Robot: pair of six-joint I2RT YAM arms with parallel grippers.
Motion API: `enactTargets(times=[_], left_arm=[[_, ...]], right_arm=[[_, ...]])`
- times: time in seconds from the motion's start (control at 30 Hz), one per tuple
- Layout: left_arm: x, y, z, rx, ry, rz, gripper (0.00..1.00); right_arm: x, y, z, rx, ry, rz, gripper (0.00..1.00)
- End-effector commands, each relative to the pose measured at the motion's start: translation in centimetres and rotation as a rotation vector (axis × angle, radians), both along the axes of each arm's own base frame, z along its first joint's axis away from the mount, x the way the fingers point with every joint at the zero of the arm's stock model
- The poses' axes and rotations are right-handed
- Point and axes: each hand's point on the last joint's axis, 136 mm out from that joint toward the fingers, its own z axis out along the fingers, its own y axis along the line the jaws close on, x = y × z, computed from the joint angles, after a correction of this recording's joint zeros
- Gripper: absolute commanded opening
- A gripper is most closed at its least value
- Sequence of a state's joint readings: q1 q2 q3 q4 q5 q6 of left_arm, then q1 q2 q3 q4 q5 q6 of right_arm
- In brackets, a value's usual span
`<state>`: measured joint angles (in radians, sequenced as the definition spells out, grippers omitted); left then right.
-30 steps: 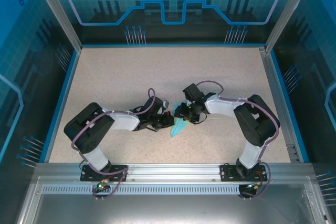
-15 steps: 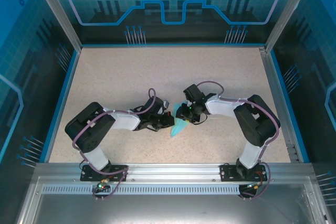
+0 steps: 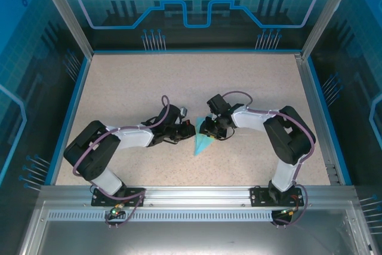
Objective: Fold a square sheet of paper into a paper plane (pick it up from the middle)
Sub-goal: Fourth fold the wing at the center of the table.
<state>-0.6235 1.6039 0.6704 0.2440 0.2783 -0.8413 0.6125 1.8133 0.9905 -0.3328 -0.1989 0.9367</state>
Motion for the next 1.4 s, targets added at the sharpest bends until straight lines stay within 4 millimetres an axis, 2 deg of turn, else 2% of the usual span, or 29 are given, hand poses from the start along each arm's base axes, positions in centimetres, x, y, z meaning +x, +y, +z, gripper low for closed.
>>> enactTargets(times=[0.0,0.23,0.57,0.9,1.37], left_arm=[[-0.3,-0.2,-0.1,-0.031,0.023,-0.001,0.03],[-1.2,-1.4,0.8,-0.106,0.018,-0.076,0.05],[-3.0,-2.0,-0.4,-0.111,0.075,-0.125,0.05],[-2.9,-1.2,-2.8,-0.028,0.121,-0.098,0.03],[-2.3,-1.0,-3.5,0.015,0.121,-0.082,0.02]], right_arm=[[-5.2,-4.9,-6.6,-0.237,0.204,0.011,0.38],[-5.2,-4.9,-6.6,-0.243,0.213,-0.002,0.39],[-5.3,-4.8,-6.7,-0.237,0.229,-0.027,0.39],[-5.4,-5.0,-6.6,-0.234,0.236,-0.041,0.39],[-5.7,-5.5,-6.9,-0.25,0.243,-0.047,0.34]])
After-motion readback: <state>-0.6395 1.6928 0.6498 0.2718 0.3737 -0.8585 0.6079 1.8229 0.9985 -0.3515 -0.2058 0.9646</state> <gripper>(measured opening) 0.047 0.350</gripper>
